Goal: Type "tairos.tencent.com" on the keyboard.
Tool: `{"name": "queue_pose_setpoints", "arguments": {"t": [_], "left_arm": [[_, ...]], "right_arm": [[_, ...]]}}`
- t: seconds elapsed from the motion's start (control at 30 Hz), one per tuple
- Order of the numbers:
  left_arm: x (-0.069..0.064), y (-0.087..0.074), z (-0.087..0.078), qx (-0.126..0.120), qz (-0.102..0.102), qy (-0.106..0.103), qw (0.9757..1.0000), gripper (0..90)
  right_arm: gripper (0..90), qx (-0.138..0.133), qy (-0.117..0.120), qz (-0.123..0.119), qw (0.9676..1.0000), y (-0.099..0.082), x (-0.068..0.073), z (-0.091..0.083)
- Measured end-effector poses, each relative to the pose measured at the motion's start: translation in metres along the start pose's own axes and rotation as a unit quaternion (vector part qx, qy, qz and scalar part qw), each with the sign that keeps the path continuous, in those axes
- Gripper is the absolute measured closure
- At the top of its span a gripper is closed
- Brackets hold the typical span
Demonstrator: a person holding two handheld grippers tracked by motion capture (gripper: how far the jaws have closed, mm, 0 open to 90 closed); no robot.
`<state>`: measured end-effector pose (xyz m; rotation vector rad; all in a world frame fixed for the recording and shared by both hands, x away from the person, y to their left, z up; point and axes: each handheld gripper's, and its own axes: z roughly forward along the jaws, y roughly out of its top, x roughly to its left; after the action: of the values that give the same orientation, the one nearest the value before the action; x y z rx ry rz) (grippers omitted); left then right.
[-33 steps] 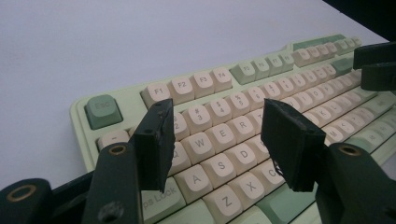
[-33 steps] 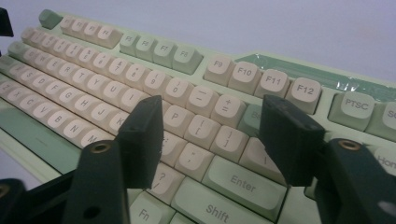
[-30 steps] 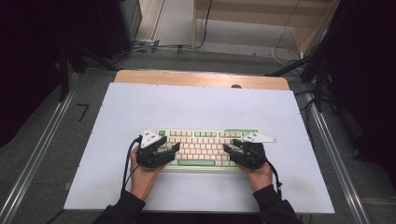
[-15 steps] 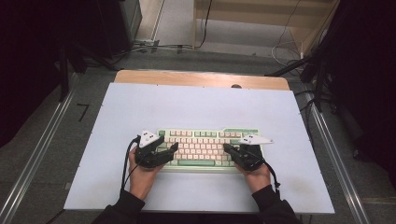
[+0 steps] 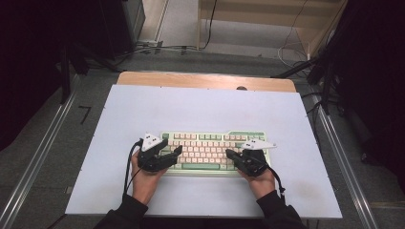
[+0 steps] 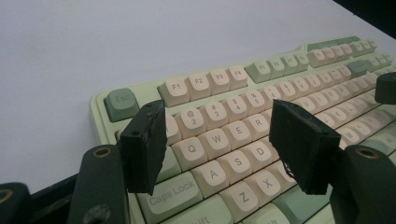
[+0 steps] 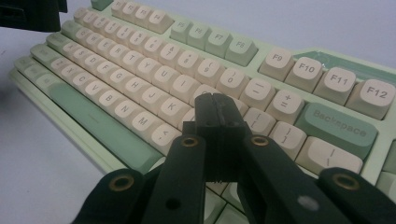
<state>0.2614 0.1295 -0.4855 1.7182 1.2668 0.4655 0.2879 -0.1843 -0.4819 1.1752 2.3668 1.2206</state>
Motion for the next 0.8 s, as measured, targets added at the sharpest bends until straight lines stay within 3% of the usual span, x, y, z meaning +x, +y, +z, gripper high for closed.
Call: {"name": "queue_pose_setpoints", "arguments": {"t": [0.8], "left_arm": [[0.0001,-0.0007,0.0004,0.003,0.000,-0.003,1.0000,37.3]], "right_arm": [[87.5,0.020,0.010,-0.017,0.9996,-0.0058,0.0103,0.0050]]}}
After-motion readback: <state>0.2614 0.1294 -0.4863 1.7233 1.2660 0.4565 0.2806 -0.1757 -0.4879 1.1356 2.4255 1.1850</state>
